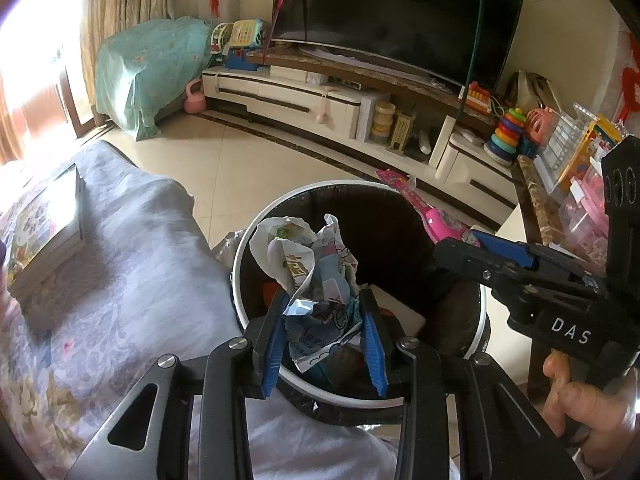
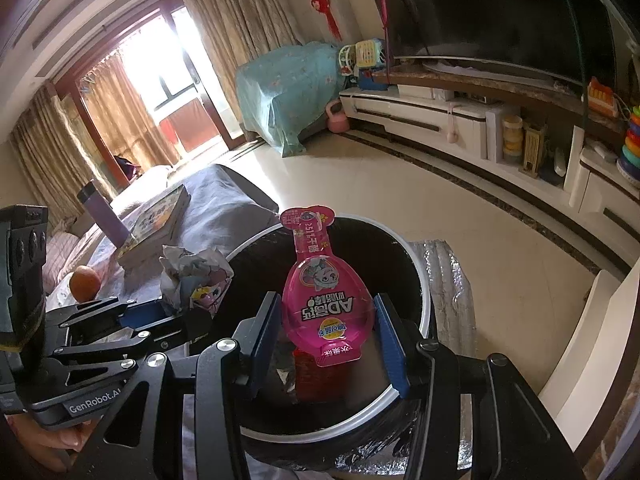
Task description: Collect trash
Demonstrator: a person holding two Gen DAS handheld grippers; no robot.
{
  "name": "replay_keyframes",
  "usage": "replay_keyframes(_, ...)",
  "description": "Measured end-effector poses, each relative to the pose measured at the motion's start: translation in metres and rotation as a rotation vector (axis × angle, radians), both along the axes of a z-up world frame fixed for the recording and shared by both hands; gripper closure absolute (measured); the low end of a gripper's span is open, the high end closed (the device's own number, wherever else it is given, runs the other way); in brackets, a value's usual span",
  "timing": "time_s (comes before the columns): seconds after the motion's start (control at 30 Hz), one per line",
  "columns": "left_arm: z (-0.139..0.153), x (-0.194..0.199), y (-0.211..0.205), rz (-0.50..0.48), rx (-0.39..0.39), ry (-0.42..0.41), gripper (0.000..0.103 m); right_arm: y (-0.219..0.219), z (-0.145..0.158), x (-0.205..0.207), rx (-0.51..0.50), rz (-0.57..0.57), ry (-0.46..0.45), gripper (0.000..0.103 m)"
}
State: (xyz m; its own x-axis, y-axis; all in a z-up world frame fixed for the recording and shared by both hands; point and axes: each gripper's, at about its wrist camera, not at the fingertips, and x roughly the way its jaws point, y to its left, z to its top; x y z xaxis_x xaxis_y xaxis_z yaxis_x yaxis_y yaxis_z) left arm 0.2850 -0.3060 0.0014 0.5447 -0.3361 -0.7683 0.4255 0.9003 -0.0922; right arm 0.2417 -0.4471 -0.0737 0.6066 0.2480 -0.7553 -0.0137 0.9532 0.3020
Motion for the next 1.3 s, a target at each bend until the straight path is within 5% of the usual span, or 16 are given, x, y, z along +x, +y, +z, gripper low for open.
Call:
replay_keyframes(0.27, -0.001, 0.005, 0.0, 0.004, -0.002, 0.006, 0.065, -0.004, 0.0, 0.003, 0.007, 0.001, 0.005, 0.054)
replay_keyframes(0.4, 0.0, 0.003, 0.002, 0.02, 0.004, -0.003, 0.055, -0.008, 0.0, 0.004, 0.025, -0.003, 0.005, 0.052)
replay_keyframes(0.67, 0.005, -0.013, 0.016, 0.029, -0.028, -0.021, 0.04, -0.009, 0.011, -0.007, 0.046, -0.029, -0.037, 0.035)
replay_keyframes(0.93, 0.008, -0.054, 0.051, 0.077, -0.091, -0.049, 0.037, -0.003, 0.029, -0.036, 0.089, -0.071, -0.086, 0.012)
replay_keyframes(1.3, 0.007, -0.14, 0.102, 0.138, -0.149, -0.12, 0.023, 0.033, 0.033, -0.099, 0.123, -0.1, -0.14, 0.003)
